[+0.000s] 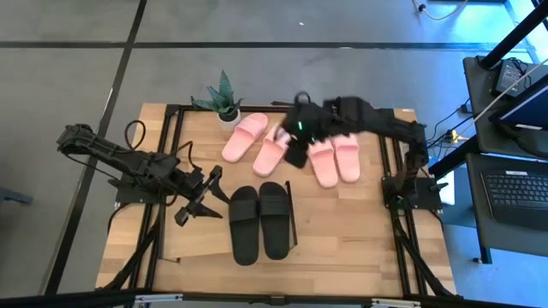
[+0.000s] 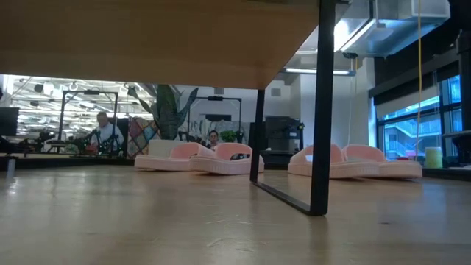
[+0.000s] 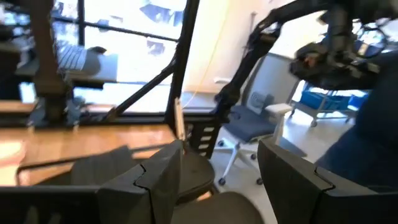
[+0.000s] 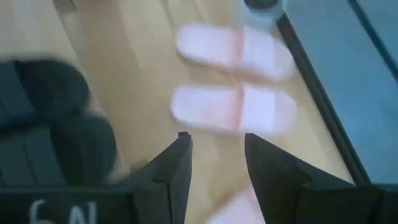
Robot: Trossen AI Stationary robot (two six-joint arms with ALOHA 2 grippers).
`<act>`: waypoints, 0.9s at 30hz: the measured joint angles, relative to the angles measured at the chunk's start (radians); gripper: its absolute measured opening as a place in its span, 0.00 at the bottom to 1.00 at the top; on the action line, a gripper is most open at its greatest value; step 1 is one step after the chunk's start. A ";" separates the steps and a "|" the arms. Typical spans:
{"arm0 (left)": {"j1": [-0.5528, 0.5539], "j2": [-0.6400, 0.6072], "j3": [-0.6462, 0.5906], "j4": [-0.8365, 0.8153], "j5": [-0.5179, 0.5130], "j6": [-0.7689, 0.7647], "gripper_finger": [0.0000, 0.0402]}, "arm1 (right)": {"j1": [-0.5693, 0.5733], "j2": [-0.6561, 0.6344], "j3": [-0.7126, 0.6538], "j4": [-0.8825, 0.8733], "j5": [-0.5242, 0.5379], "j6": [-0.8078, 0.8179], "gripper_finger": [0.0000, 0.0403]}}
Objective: Pick and place slides into the shelf
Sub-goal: Put the black slide on the shelf
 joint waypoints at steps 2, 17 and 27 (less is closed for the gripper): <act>-0.001 0.000 0.000 0.006 0.001 0.001 0.50 | -0.061 0.008 -0.002 0.061 -0.071 -0.077 0.37; -0.029 0.000 0.000 0.010 -0.114 -0.003 0.50 | -0.322 -0.060 -0.465 0.636 -0.309 -0.181 0.37; -0.029 0.018 0.003 -0.010 -0.165 -0.003 0.50 | -0.356 -0.469 -1.018 0.966 -0.329 -0.083 0.37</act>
